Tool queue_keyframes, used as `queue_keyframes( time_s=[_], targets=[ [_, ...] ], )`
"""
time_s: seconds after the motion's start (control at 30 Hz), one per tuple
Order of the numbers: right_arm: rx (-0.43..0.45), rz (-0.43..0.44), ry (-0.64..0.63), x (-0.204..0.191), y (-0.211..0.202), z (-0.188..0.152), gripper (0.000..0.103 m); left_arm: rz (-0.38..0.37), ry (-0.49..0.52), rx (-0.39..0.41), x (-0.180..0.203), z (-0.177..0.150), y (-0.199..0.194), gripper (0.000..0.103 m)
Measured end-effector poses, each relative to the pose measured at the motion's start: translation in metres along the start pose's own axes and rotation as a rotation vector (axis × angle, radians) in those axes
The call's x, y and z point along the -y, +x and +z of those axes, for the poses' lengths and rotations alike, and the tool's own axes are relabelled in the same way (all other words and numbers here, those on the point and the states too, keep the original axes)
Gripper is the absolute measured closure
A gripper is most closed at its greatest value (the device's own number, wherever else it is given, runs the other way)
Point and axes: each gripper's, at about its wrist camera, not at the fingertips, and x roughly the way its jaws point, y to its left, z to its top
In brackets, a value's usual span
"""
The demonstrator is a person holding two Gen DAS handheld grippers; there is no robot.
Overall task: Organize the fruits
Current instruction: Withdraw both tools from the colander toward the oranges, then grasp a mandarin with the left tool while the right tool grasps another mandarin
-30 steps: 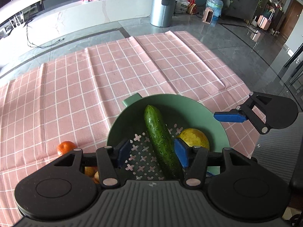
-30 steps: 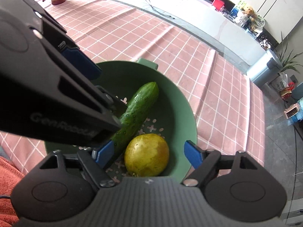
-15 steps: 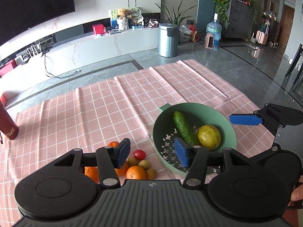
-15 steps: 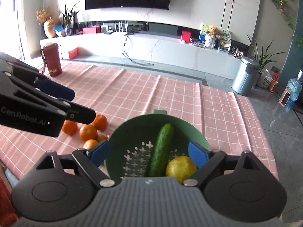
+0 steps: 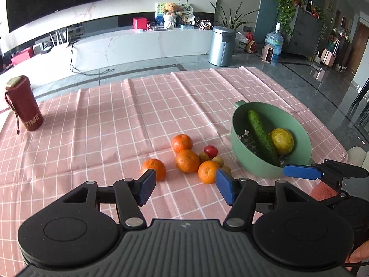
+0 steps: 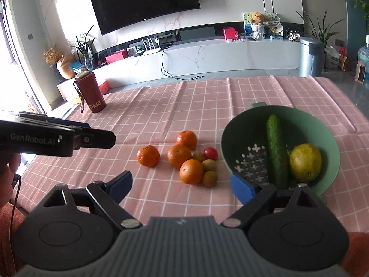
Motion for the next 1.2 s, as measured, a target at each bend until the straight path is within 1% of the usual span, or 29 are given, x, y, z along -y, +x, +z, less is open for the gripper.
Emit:
queue_keyframes(
  time_s=[0.1, 0.17, 0.2, 0.27, 0.3, 0.37, 0.5, 0.57, 0.63, 0.73, 0.83, 1.0, 1.1, 1.17, 1.2],
  targets=[
    [-0.013, 0.0, 0.018, -0.005, 0.008, -0.008, 0.021, -0.005, 0.007, -0.005, -0.008, -0.007, 0.007, 0.033],
    [-0.022, -0.002, 0.035, -0.006, 0.015, -0.012, 0.032, 0.005, 0.019, -0.005, -0.012, -0.013, 0.013, 0.033],
    [-0.025, -0.008, 0.035, -0.006, 0.018, -0.013, 0.033, 0.011, 0.025, -0.002, -0.013, -0.014, 0.016, 0.033],
    [-0.023, -0.023, 0.025, -0.009, 0.026, -0.015, 0.039, 0.029, 0.034, -0.005, -0.015, -0.017, 0.024, 0.034],
    [-0.023, -0.024, 0.018, -0.01, 0.029, -0.015, 0.041, 0.035, 0.036, -0.004, -0.017, -0.018, 0.029, 0.035],
    [-0.024, -0.036, -0.006, -0.014, 0.036, -0.016, 0.048, 0.034, 0.038, -0.001, -0.02, -0.02, 0.039, 0.038],
    [-0.032, -0.097, -0.065, -0.022, 0.05, -0.015, 0.056, 0.045, 0.035, 0.007, -0.028, -0.022, 0.055, 0.039],
    [-0.024, -0.119, -0.098, -0.027, 0.057, -0.012, 0.066, 0.047, 0.043, 0.012, -0.029, -0.023, 0.062, 0.039],
    [-0.022, -0.146, -0.135, -0.031, 0.065, -0.011, 0.072, 0.053, 0.041, 0.016, -0.031, -0.024, 0.069, 0.039],
    [-0.044, -0.175, -0.138, -0.031, 0.078, -0.01, 0.073, 0.057, 0.03, 0.029, -0.035, -0.027, 0.08, 0.039],
    [-0.061, -0.203, -0.132, -0.029, 0.088, -0.01, 0.073, 0.063, 0.028, 0.007, -0.036, -0.028, 0.091, 0.039],
    [-0.067, -0.253, -0.16, -0.031, 0.102, -0.008, 0.069, 0.094, 0.03, 0.011, -0.038, -0.027, 0.104, 0.039],
    [-0.091, -0.274, -0.183, -0.034, 0.112, -0.008, 0.065, 0.092, 0.019, 0.007, -0.039, -0.025, 0.11, 0.039],
    [-0.098, -0.301, -0.191, -0.034, 0.117, -0.008, 0.057, 0.1, 0.023, -0.002, -0.039, -0.025, 0.115, 0.038],
    [-0.1, -0.304, -0.191, -0.034, 0.118, -0.008, 0.056, 0.105, 0.026, -0.005, -0.039, -0.025, 0.117, 0.038]
  ],
)
